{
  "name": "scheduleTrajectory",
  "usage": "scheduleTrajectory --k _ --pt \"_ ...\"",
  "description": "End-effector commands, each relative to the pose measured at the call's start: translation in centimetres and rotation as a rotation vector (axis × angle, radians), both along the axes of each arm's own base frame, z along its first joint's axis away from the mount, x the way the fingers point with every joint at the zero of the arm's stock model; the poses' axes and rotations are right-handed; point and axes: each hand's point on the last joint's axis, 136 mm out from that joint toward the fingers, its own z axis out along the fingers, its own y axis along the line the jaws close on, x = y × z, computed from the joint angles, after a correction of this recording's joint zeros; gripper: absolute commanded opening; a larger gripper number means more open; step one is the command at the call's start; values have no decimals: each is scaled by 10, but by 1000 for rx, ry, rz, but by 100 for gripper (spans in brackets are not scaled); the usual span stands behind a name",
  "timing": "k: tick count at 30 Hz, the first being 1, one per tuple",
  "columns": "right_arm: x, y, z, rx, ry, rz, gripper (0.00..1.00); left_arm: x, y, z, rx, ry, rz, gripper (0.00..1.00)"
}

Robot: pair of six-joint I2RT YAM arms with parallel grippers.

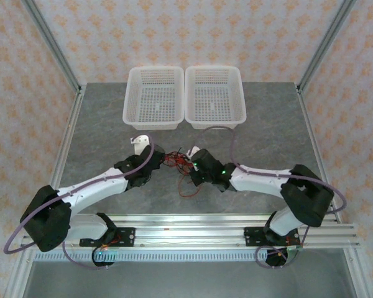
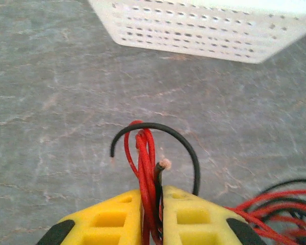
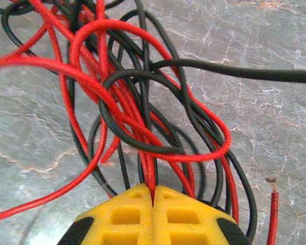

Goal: Untangle the cables

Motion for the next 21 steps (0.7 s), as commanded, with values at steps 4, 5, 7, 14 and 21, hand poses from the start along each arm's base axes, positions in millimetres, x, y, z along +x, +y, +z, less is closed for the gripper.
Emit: scheduleTrajectory --k 4,5,7,14,21 --pt "-13 -3 9 253 194 -27 4 2 43 -6 31 -25 164 14" --pt "-11 -6 10 280 207 -56 4 2 45 -9 29 -20 172 14" --pt "-7 -11 9 316 234 -121 4 3 46 -14 18 -14 175 14" --pt "8 -36 -24 300 333 -416 7 2 37 -40 -25 35 158 18" --pt "15 -71 -33 230 300 -638 11 -4 45 -46 -3 52 193 19"
